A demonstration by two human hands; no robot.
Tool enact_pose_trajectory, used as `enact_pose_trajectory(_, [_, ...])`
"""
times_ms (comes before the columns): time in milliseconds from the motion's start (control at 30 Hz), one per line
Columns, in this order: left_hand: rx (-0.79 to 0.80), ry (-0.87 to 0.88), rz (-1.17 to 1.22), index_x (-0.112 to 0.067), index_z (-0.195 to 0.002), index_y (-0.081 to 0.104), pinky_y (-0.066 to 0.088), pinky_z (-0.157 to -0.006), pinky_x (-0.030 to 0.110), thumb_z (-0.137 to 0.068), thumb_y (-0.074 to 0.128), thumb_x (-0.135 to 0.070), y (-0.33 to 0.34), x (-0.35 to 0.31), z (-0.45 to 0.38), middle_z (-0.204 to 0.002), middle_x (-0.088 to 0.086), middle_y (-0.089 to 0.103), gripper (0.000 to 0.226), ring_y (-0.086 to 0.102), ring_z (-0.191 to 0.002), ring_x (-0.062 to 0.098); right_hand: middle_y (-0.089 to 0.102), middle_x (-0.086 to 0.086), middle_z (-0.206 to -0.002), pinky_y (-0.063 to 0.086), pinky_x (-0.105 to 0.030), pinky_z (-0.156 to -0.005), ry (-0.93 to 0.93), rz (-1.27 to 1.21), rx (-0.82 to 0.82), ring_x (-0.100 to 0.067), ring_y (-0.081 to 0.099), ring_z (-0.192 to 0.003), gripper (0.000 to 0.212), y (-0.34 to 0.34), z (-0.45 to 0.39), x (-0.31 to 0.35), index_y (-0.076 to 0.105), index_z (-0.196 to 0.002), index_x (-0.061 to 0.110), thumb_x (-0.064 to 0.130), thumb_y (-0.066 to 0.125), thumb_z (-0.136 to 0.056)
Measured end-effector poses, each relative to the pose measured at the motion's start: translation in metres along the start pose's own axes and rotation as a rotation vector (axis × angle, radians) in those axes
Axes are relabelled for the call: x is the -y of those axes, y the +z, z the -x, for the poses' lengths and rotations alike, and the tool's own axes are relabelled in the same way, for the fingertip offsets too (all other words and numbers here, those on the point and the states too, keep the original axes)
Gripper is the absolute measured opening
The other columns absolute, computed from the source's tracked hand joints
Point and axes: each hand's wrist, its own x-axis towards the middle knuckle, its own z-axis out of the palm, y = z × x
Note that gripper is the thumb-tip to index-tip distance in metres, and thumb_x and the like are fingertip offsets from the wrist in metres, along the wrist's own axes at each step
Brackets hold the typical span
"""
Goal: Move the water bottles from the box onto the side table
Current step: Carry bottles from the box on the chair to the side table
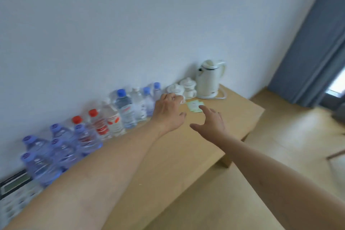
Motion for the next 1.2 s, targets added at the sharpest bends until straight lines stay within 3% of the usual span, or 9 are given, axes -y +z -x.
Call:
enact_pose_trajectory(467, [0.282,0.518,0.170,-0.020,-0.144,0.045,0.030,-0.112,0.036,-0.090,0.061,-0.044,0.125,-0.433,-0.045,-0.147,0.005,0.043,0.062,0.033,-0.137,0.024,0.043,0.002,-0.147,0.037,-0.040,-0.103,0.517,0.184,-0.371,-0.028,0.033,-0.135,0.081,-0.273,0.137,-0.324,0.032,-0.149,0.030,0.046,0.071,-0.080])
enact_pose_trajectory(767, [0.428,0.781,0.250,-0.022,-0.142,0.049,0.039,-0.108,0.040,-0.088,0.066,-0.044,0.196,-0.655,-0.043,-0.142,0.003,0.050,0.061,0.042,-0.131,0.024,0.040,0.001,-0.151,0.035,-0.042,-0.108,0.903,0.143,-0.521,-0.027,0.033,-0.138,0.082,-0.355,0.236,-0.472,0.031,-0.151,0.031,0.048,0.072,-0.081])
enact_pose_trajectory(933, [0.494,0.929,0.290,-0.025,-0.146,0.045,0.036,-0.114,0.045,-0.088,0.068,-0.042,0.239,-0.788,-0.045,-0.149,0.002,0.044,0.065,0.037,-0.138,0.025,0.041,0.000,-0.150,0.038,-0.042,-0.106,1.099,0.128,-0.603,-0.028,0.036,-0.134,0.083,-0.404,0.267,-0.561,0.032,-0.150,0.032,0.050,0.070,-0.079])
enact_pose_trajectory(1200, [0.542,1.201,0.350,-0.024,-0.146,0.044,0.035,-0.111,0.044,-0.089,0.068,-0.042,0.283,-1.019,-0.064,-0.149,0.003,0.044,0.064,0.035,-0.139,0.025,0.043,0.000,-0.149,0.039,-0.041,-0.106,1.350,0.149,-0.745,-0.027,0.038,-0.133,0.082,-0.529,0.298,-0.692,0.032,-0.150,0.032,0.051,0.070,-0.080])
